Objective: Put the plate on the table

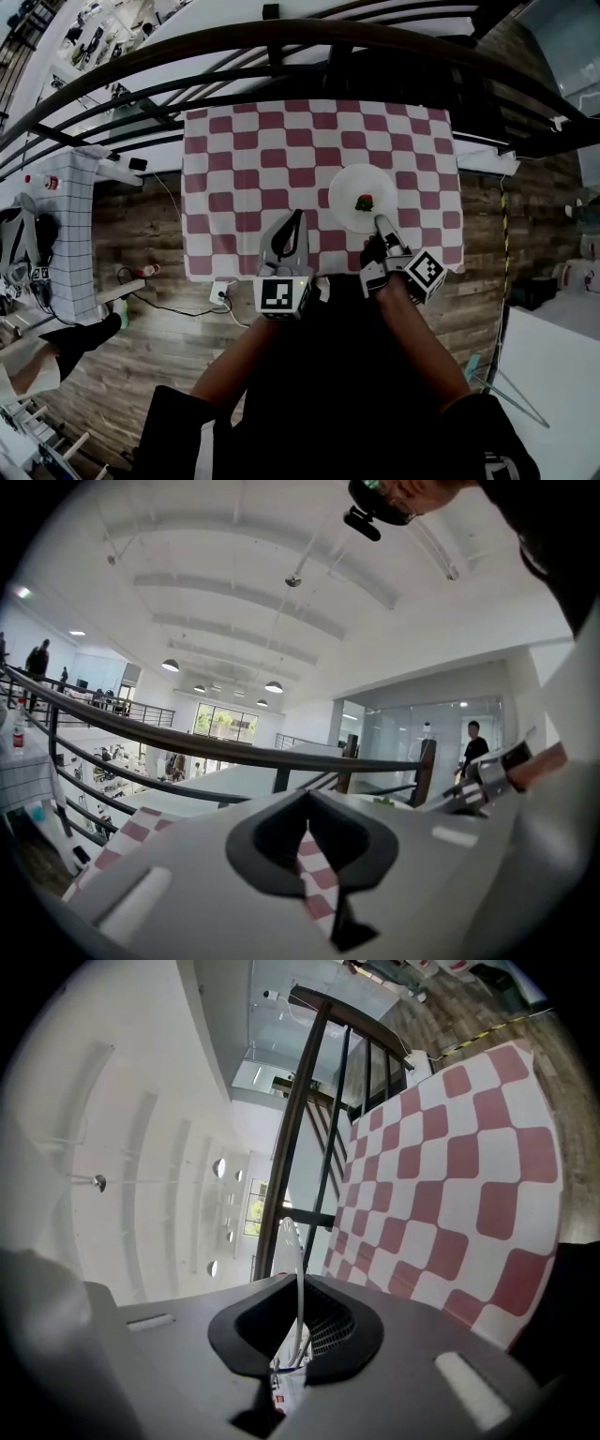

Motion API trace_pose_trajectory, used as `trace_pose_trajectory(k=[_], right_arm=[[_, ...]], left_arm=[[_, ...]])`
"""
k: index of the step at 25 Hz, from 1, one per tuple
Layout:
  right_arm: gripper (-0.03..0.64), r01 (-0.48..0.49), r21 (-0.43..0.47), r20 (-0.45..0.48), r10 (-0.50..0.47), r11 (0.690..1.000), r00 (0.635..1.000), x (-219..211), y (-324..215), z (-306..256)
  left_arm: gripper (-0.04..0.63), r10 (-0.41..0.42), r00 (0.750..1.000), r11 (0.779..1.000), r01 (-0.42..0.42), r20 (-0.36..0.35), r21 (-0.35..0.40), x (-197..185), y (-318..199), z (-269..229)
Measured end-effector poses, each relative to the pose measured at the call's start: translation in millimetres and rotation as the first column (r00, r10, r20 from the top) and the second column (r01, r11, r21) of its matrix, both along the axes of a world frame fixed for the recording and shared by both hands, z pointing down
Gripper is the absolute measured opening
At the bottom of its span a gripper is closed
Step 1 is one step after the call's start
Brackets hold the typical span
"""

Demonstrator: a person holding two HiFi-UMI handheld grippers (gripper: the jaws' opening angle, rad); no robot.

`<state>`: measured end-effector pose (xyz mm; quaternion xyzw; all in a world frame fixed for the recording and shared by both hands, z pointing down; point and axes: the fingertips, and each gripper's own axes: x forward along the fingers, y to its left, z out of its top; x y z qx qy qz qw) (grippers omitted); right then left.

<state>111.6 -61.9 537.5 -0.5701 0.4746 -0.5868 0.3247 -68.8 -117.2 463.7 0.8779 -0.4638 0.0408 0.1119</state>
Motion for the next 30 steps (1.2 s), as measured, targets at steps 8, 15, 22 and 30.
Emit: trace_pose_trajectory(k=[8,15,22,30], right_arm=[[0.008,0.087,-0.025,-0.006,-0.088,0.996,0.996,13.5,-35.5,13.1],[0.008,0.183,0.003,-0.018,-0.183,0.983,0.983,22.7,-65.1,25.1],[0.008,0.241,0.007,-0.011,-0.241,0.97,0.97,24.8,-91.9,48.2],[0.008,0.284,-0.036,-0.019,-0.285,0.958,0.958,19.2,-104.2,82.6]], left_arm=[[0.009,-0.06,0.998,0.998,0.06,-0.006,0.008,15.3,-30.2,0.6],[0.01,-0.129,0.992,0.992,0.129,-0.011,0.002,21.5,-50.1,6.3],[0.009,-0.168,0.986,0.986,0.168,0.009,-0.003,25.4,-60.6,10.6],[0.01,-0.219,0.976,0.975,0.22,0.005,-0.024,10.2,-70.0,16.0]])
